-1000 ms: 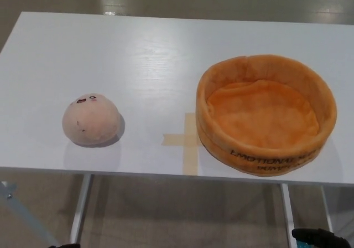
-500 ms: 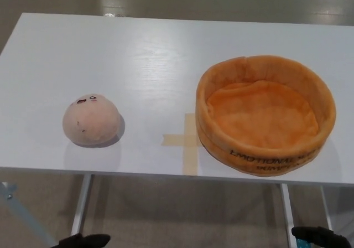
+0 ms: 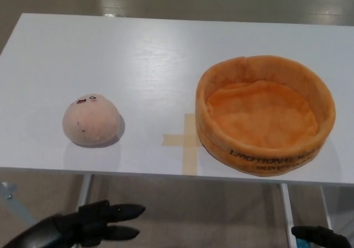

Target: Use the left hand to pick up the pink round toy on the left and place it inside the orange plate on the desk.

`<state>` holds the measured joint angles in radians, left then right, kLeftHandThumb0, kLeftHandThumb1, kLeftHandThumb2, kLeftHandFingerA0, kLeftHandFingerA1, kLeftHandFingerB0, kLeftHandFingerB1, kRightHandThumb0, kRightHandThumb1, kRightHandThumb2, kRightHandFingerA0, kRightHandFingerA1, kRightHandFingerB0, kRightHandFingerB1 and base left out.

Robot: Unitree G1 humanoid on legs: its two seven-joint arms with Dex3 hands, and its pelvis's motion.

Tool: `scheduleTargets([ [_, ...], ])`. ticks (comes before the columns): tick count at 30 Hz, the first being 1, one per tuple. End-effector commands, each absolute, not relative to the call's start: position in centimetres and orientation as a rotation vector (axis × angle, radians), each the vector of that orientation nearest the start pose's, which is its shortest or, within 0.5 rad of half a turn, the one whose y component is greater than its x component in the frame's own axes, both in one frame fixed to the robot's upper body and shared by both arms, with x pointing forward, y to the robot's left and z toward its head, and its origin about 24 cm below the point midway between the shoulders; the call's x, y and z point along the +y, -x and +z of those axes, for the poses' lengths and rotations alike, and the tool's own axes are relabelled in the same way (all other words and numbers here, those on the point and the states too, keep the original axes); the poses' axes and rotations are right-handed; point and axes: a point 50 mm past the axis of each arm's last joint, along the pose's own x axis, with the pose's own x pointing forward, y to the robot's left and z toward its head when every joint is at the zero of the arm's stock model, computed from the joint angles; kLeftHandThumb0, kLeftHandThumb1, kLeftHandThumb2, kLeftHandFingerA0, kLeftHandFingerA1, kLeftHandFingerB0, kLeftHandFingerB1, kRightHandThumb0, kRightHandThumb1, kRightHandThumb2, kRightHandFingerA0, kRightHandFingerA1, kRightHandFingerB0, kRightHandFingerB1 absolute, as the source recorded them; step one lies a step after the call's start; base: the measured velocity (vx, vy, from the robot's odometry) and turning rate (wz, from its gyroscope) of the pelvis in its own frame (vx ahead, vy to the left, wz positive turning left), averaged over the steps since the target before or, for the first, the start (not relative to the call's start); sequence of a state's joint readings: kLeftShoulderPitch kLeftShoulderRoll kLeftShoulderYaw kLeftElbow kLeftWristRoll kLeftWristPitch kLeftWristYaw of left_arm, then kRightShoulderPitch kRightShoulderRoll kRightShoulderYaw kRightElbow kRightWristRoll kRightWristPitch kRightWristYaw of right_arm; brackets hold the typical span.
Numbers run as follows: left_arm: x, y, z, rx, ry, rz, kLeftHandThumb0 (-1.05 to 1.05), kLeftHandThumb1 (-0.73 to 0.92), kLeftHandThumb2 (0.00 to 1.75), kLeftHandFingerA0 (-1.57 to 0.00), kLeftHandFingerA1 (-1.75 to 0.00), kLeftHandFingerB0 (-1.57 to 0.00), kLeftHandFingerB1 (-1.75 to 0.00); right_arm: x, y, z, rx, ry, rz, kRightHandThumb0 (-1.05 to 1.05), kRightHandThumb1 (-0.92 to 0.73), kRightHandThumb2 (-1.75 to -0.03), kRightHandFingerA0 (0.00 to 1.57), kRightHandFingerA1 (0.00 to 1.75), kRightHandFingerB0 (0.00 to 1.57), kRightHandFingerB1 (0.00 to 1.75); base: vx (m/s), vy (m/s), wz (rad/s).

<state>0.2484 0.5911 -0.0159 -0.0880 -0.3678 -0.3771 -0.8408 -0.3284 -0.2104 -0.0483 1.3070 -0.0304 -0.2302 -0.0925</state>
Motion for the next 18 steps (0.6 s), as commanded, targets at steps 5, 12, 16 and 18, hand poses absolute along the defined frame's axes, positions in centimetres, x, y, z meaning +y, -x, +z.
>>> scheduleTargets([
  [5, 19.7, -20.4, 16.3, -0.577, -0.286, -1.041, -0.39, 0.42, 0.62, -0.22, -0.40, -0.25, -0.36, -22.5, -22.0, -11.0, 0.754, 0.260, -0.141, -0.16, -0.40, -0.68, 0.77, 0.83, 0.55, 0.64, 0.00, 0.000, 0.00],
  [12, 19.8, -23.7, 19.8, -0.668, -0.515, -0.846, -0.13, 0.41, 0.54, -0.08, -0.24, -0.23, -0.32, -22.6, -22.1, -11.0, 0.755, 0.247, -0.149, -0.17, -0.40, -0.68, 0.76, 0.84, 0.56, 0.65, 0.00, 0.000, 0.00],
  [16, 19.4, -25.4, 21.3, -0.654, -0.658, -0.790, -0.02, 0.34, 0.58, -0.07, -0.18, -0.20, -0.35, -22.6, -22.1, -10.9, 0.752, 0.256, -0.142, -0.17, -0.39, -0.68, 0.75, 0.83, 0.56, 0.65, 0.00, 0.000, 0.00],
  [18, 19.3, -26.6, 21.8, -0.635, -0.737, -0.759, -0.07, 0.35, 0.59, -0.06, -0.18, -0.17, -0.36, -22.6, -22.2, -10.9, 0.750, 0.256, -0.147, -0.12, -0.40, -0.65, 0.75, 0.83, 0.57, 0.64, 0.00, 0.000, 0.00],
])
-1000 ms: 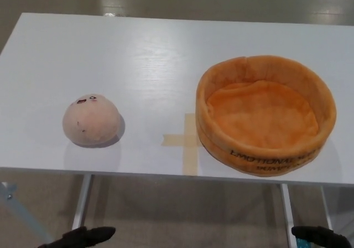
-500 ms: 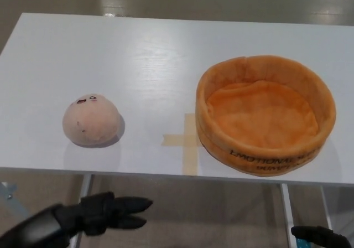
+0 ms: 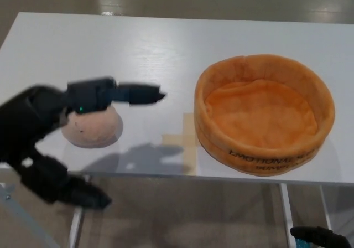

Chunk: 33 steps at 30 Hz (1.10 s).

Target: Use the left hand to pick up the pink round toy on the left and place it inside the orange plate on the desk.

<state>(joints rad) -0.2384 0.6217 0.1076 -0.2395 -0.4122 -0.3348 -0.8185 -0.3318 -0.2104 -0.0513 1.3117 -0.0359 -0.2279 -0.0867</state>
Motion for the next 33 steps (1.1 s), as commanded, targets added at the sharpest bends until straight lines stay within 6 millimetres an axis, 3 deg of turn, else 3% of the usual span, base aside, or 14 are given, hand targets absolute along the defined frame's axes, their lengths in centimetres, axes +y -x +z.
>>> scheduleTargets([
  [1, 19.3, -27.1, 21.9, -0.630, -0.781, -0.735, -0.10, 0.38, 0.52, -0.03, -0.22, -0.21, -0.30, -22.5, -22.1, -10.9, 0.749, 0.261, -0.145, -0.13, -0.39, -0.65, 0.75, 0.83, 0.57, 0.64, 0.00, 0.000, 0.00],
  [2, 19.3, -27.9, 21.9, -0.616, -0.860, -0.687, -0.13, 0.33, 0.83, -0.02, -0.51, 0.00, -0.46, -22.5, -22.1, -10.9, 0.750, 0.261, -0.141, -0.13, -0.39, -0.65, 0.73, 0.83, 0.56, 0.64, 0.00, 0.000, 0.00],
  [5, 19.3, -28.7, 21.9, -0.600, -0.958, -0.627, -0.13, 0.33, 0.83, -0.02, -0.51, 0.00, -0.46, -22.5, -22.0, -11.0, 0.751, 0.256, -0.137, -0.13, -0.39, -0.65, 0.73, 0.83, 0.56, 0.64, 0.00, 0.000, 0.00],
  [6, 19.3, -29.2, 21.8, -0.589, -0.982, -0.608, -0.19, 0.41, 0.53, -0.02, -0.26, -0.18, -0.30, -22.5, -22.0, -11.0, 0.750, 0.266, -0.133, -0.13, -0.39, -0.64, 0.71, 0.79, 0.56, 0.63, 0.00, 0.000, 0.00],
  [8, 19.6, -30.4, 21.2, -0.546, -1.054, -0.558, -0.26, 0.40, 0.53, 0.00, -0.21, -0.14, -0.28, -22.5, -22.0, -11.0, 0.750, 0.270, -0.132, -0.10, -0.38, -0.66, 0.70, 0.80, 0.56, 0.64, 0.00, 0.000, 0.00],
  [9, 19.8, -31.2, 20.7, -0.502, -1.107, -0.527, -0.39, 0.30, 0.65, 0.00, -0.10, -0.07, -0.31, -22.5, -22.0, -11.0, 0.751, 0.268, -0.133, -0.13, -0.38, -0.65, 0.70, 0.81, 0.57, 0.64, 0.00, 0.000, 0.00],
  [14, 20.2, -32.9, 18.9, -0.409, -1.217, -0.456, -0.46, 0.32, 0.71, 0.00, -0.17, -0.11, -0.34, -22.4, -21.9, -11.1, 0.756, 0.275, -0.127, -0.12, -0.39, -0.65, 0.71, 0.80, 0.56, 0.63, 0.00, 0.000, 0.00],
  [15, 20.4, -33.2, 18.1, -0.385, -1.232, -0.437, -0.54, 0.37, 0.53, 0.00, -0.21, -0.15, -0.28, -22.4, -21.9, -11.0, 0.758, 0.295, -0.118, -0.14, -0.40, -0.64, 0.68, 0.77, 0.55, 0.61, 0.00, 0.000, 0.00],
  [21, 20.8, -34.1, 16.1, -0.304, -1.286, -0.388, -0.54, 0.37, 0.52, 0.00, -0.19, -0.16, -0.30, -22.5, -21.9, -11.1, 0.760, 0.306, -0.113, -0.15, -0.41, -0.62, 0.68, 0.76, 0.55, 0.61, 0.00, 0.000, 0.00],
  [23, 21.5, -34.6, 14.8, -0.240, -1.348, -0.355, -0.63, 0.38, 0.56, 0.00, -0.18, -0.14, -0.29, -22.4, -21.9, -11.1, 0.759, 0.288, -0.119, -0.12, -0.38, -0.68, 0.69, 0.81, 0.52, 0.64, 0.00, 0.000, 0.00],
  [29, 21.9, -35.2, 13.8, -0.187, -1.374, -0.334, -0.60, 0.39, 0.53, 0.00, -0.20, -0.14, -0.29, -22.4, -21.9, -11.1, 0.763, 0.284, -0.117, -0.10, -0.42, -0.62, 0.66, 0.76, 0.54, 0.60, 0.00, 0.000, 0.00],
  [30, 22.2, -35.4, 13.3, -0.159, -1.378, -0.333, -0.52, 0.33, 0.73, 0.00, -0.21, -0.09, -0.35, -22.4, -21.9, -11.1, 0.762, 0.290, -0.113, -0.14, -0.43, -0.62, 0.67, 0.76, 0.54, 0.60, 0.00, 0.000, 0.00],
  [33, 22.7, -35.6, 12.1, -0.103, -1.395, -0.332, -0.57, 0.34, 0.68, -0.06, -0.22, -0.10, -0.37, -22.4, -21.9, -11.1, 0.754, 0.291, -0.110, -0.15, -0.38, -0.68, 0.70, 0.80, 0.53, 0.64, 0.00, 0.000, 0.00],
])
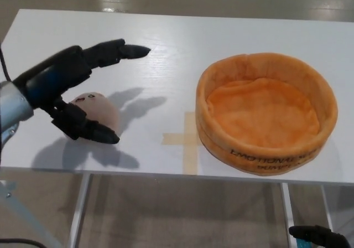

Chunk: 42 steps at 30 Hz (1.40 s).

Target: Use the left hand to pick up the pink round toy on the left and place it inside the orange plate on the desk.

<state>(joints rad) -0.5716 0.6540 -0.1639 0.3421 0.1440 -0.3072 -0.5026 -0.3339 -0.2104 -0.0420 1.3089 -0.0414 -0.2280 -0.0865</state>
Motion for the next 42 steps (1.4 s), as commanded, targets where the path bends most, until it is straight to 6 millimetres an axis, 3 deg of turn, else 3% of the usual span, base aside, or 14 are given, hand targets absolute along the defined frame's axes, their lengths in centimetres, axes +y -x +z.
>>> scheduleTargets([
  [1, 22.9, -35.8, 11.8, -0.078, -1.404, -0.332, -0.57, 0.35, 0.67, -0.06, -0.23, -0.10, -0.37, -22.4, -21.9, -11.1, 0.753, 0.290, -0.110, -0.16, -0.37, -0.68, 0.69, 0.79, 0.54, 0.64, 0.00, 0.000, 0.00],
  [4, 23.1, -36.0, 11.4, -0.043, -1.408, -0.334, -0.57, 0.36, 0.67, -0.06, -0.24, -0.11, -0.37, -22.4, -21.9, -11.1, 0.755, 0.291, -0.109, -0.15, -0.38, -0.68, 0.69, 0.79, 0.53, 0.64, 0.00, 0.000, 0.00],
  [5, 23.3, -36.0, 11.3, -0.035, -1.406, -0.330, -0.29, 0.16, 0.78, -0.01, -0.50, 0.00, -0.46, -22.4, -21.9, -11.1, 0.754, 0.298, -0.108, -0.13, -0.39, -0.63, 0.69, 0.78, 0.56, 0.62, 0.00, 0.000, 0.00],
  [9, 23.7, -36.2, 10.8, -0.015, -1.407, -0.316, -0.55, 0.37, 0.66, -0.07, -0.30, -0.12, -0.35, -22.4, -22.0, -11.0, 0.759, 0.286, -0.116, -0.09, -0.40, -0.64, 0.70, 0.80, 0.55, 0.62, 0.00, 0.000, 0.00],
  [14, 24.4, -36.3, 10.1, 0.018, -1.416, -0.297, -0.29, 0.18, 0.79, -0.01, -0.50, 0.00, -0.46, -22.4, -22.0, -11.0, 0.756, 0.294, -0.113, -0.14, -0.37, -0.68, 0.68, 0.79, 0.52, 0.63, 0.00, 0.000, 0.00],
  [15, 24.5, -36.4, 10.1, 0.027, -1.420, -0.295, -0.56, 0.38, 0.65, -0.08, -0.28, -0.14, -0.35, -22.4, -22.0, -11.0, 0.756, 0.298, -0.110, -0.14, -0.38, -0.67, 0.68, 0.78, 0.53, 0.63, 0.00, 0.000, 0.00],
  [19, 24.8, -36.4, 9.7, 0.028, -1.426, -0.289, -0.29, 0.30, 0.86, -0.01, -0.49, 0.00, -0.45, -22.4, -22.0, -11.0, 0.752, 0.293, -0.114, -0.15, -0.36, -0.68, 0.69, 0.80, 0.53, 0.64, 0.00, 0.000, 0.00],
  [20, 24.8, -36.4, 9.6, 0.028, -1.425, -0.288, -0.46, 0.52, 0.56, -0.18, -0.31, -0.21, -0.29, -22.4, -22.0, -11.0, 0.753, 0.292, -0.115, -0.16, -0.36, -0.68, 0.69, 0.80, 0.54, 0.64, 0.00, 0.000, 0.00],
  [22, 24.8, -36.4, 9.6, 0.025, -1.419, -0.295, -0.38, 0.69, 0.62, -0.51, -0.40, -0.28, -0.31, -22.4, -22.1, -11.0, 0.756, 0.292, -0.117, -0.11, -0.39, -0.63, 0.67, 0.78, 0.56, 0.62, 0.00, 0.000, 0.00],
  [23, 24.8, -36.4, 9.6, 0.017, -1.368, -0.294, -0.20, 0.78, 0.63, -0.83, -0.89, -0.55, -0.37, -22.3, -22.1, -11.0, 0.755, 0.291, -0.114, -0.12, -0.38, -0.64, 0.67, 0.79, 0.55, 0.62, 0.00, 0.000, 0.00],
  [25, 24.8, -36.3, 9.6, -0.001, -1.283, -0.281, -0.19, 0.79, 0.65, -1.05, -0.66, -0.70, -0.43, -22.3, -22.2, -10.9, 0.751, 0.290, -0.111, -0.13, -0.38, -0.64, 0.68, 0.79, 0.56, 0.63, 0.00, 0.000, 0.00],
  [29, 24.6, -36.3, 9.6, -0.042, -1.215, -0.256, -0.17, 0.77, 0.75, -0.95, -1.25, -0.90, -0.75, -22.4, -22.2, -10.9, 0.751, 0.302, -0.108, -0.15, -0.37, -0.67, 0.70, 0.79, 0.54, 0.63, 0.00, 0.000, 0.00],
  [32, 24.4, -36.3, 9.9, -0.079, -1.201, -0.246, -0.15, 0.78, 0.73, -0.90, -1.37, -0.85, -0.86, -22.4, -22.3, -10.8, 0.749, 0.305, -0.109, -0.18, -0.36, -0.69, 0.70, 0.79, 0.55, 0.64, 0.00, 0.000, 0.00],
  [42, 23.6, -36.7, 11.4, -0.165, -1.164, -0.241, -0.17, 0.78, 0.63, -1.04, -1.08, -0.88, -0.67, -22.4, -22.4, -10.7, 0.740, 0.291, -0.114, -0.15, -0.38, -0.67, 0.67, 0.79, 0.56, 0.63, 0.00, 0.000, 0.00],
])
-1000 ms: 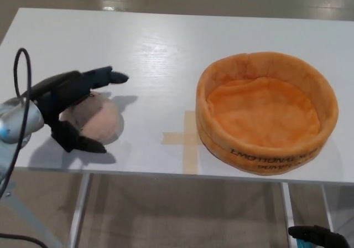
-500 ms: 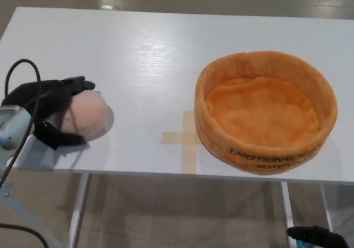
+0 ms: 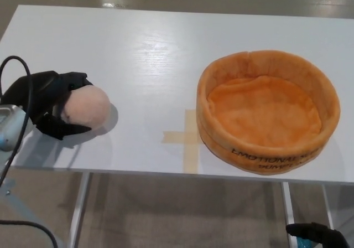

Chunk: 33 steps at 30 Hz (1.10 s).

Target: Use the left hand to pick up the pink round toy on the left and place it inside the orange plate on the desk.

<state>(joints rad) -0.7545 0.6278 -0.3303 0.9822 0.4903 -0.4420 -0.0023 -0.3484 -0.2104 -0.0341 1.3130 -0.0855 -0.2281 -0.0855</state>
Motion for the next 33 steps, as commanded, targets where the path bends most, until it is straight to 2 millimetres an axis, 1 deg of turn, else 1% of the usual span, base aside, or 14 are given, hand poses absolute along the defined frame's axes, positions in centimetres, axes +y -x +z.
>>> scheduleTargets([
  [1, 23.4, -36.8, 11.9, -0.195, -1.139, -0.233, -0.17, 0.78, 0.63, -1.04, -1.08, -0.88, -0.67, -22.5, -22.4, -10.8, 0.743, 0.289, -0.113, -0.15, -0.38, -0.67, 0.67, 0.79, 0.56, 0.63, 0.00, 0.000, 0.00],
  [3, 23.2, -36.9, 12.4, -0.218, -1.115, -0.224, -0.18, 0.78, 0.63, -1.03, -1.04, -0.86, -0.73, -22.5, -22.3, -10.8, 0.745, 0.292, -0.113, -0.17, -0.37, -0.70, 0.70, 0.80, 0.55, 0.64, 0.00, 0.000, 0.00],
  [4, 23.0, -37.0, 13.1, -0.252, -1.082, -0.216, -0.19, 0.76, 0.66, -0.97, -1.37, -0.85, -0.71, -22.5, -22.3, -10.8, 0.745, 0.289, -0.116, -0.14, -0.40, -0.65, 0.70, 0.79, 0.57, 0.63, 0.00, 0.000, 0.00],
  [6, 22.4, -37.2, 14.8, -0.316, -1.051, -0.205, -0.21, 0.77, 0.68, -0.91, -1.47, -0.84, -0.82, -22.6, -22.2, -10.8, 0.745, 0.289, -0.118, -0.17, -0.38, -0.69, 0.73, 0.81, 0.56, 0.65, 0.00, 0.000, 0.00],
  [10, 21.6, -37.4, 16.9, -0.389, -1.080, -0.190, -0.20, 0.77, 0.71, -0.88, -1.49, -0.84, -0.85, -22.5, -22.2, -10.9, 0.753, 0.301, -0.113, -0.17, -0.39, -0.68, 0.73, 0.80, 0.56, 0.64, 0.00, 0.000, 0.00],
  [13, 19.3, -37.3, 19.8, -0.559, -1.089, -0.219, -0.26, 0.75, 0.66, -0.84, -1.46, -0.75, -0.50, -22.6, -21.8, -11.1, 0.763, 0.300, -0.111, -0.14, -0.43, -0.64, 0.68, 0.77, 0.56, 0.60, 0.00, 0.000, 0.00],
  [15, 17.9, -37.3, 20.5, -0.598, -1.086, -0.235, -0.28, 0.72, 0.61, -0.88, -1.46, -0.89, -0.66, -22.5, -21.8, -11.1, 0.762, 0.296, -0.110, -0.16, -0.40, -0.68, 0.70, 0.80, 0.55, 0.64, 0.00, 0.000, 0.00],
  [18, 15.8, -37.4, 21.4, -0.644, -1.085, -0.256, -0.29, 0.67, 0.62, -0.88, -1.45, -0.88, -0.57, -22.3, -21.9, -11.1, 0.761, 0.291, -0.110, -0.15, -0.41, -0.68, 0.71, 0.81, 0.54, 0.64, 0.00, 0.000, 0.00],
  [19, 14.8, -37.5, 21.7, -0.654, -1.091, -0.280, -0.25, 0.73, 0.64, -0.75, -1.58, -0.80, -0.95, -22.3, -21.9, -11.1, 0.760, 0.295, -0.107, -0.18, -0.42, -0.65, 0.71, 0.79, 0.56, 0.62, 0.00, 0.000, 0.00],
  [25, 9.4, -38.0, 22.9, -0.694, -1.134, -0.367, -0.25, 0.70, 0.64, -0.79, -1.58, -0.89, -0.78, -22.2, -22.1, -11.0, 0.761, 0.299, -0.102, -0.16, -0.44, -0.64, 0.69, 0.77, 0.56, 0.61, 0.00, 0.000, 0.00],
  [26, 8.4, -38.1, 22.9, -0.700, -1.131, -0.381, -0.25, 0.74, 0.62, -0.76, -1.65, -0.73, -1.20, -22.2, -22.2, -11.0, 0.759, 0.300, -0.101, -0.14, -0.42, -0.64, 0.70, 0.77, 0.56, 0.61, 0.00, 0.000, 0.00],
  [29, 6.8, -38.2, 22.9, -0.699, -1.123, -0.402, -0.27, 0.74, 0.62, -0.73, -1.65, -0.68, -1.25, -22.1, -22.4, -10.8, 0.748, 0.311, -0.101, -0.17, -0.39, -0.66, 0.73, 0.80, 0.57, 0.64, 0.00, 0.000, 0.00],
  [30, 5.9, -38.3, 22.8, -0.689, -1.129, -0.414, -0.28, 0.68, 0.64, -0.78, -1.57, -0.83, -0.57, -22.1, -22.5, -10.8, 0.745, 0.308, -0.100, -0.17, -0.38, -0.70, 0.71, 0.80, 0.55, 0.64, 0.00, 0.000, 0.00],
  [33, 3.7, -38.4, 22.4, -0.680, -1.139, -0.436, -0.21, 0.66, 0.62, -0.82, -1.57, -0.89, -0.61, -22.0, -22.5, -10.8, 0.738, 0.304, -0.099, -0.19, -0.36, -0.71, 0.74, 0.81, 0.57, 0.65, 0.00, 0.000, 0.00],
])
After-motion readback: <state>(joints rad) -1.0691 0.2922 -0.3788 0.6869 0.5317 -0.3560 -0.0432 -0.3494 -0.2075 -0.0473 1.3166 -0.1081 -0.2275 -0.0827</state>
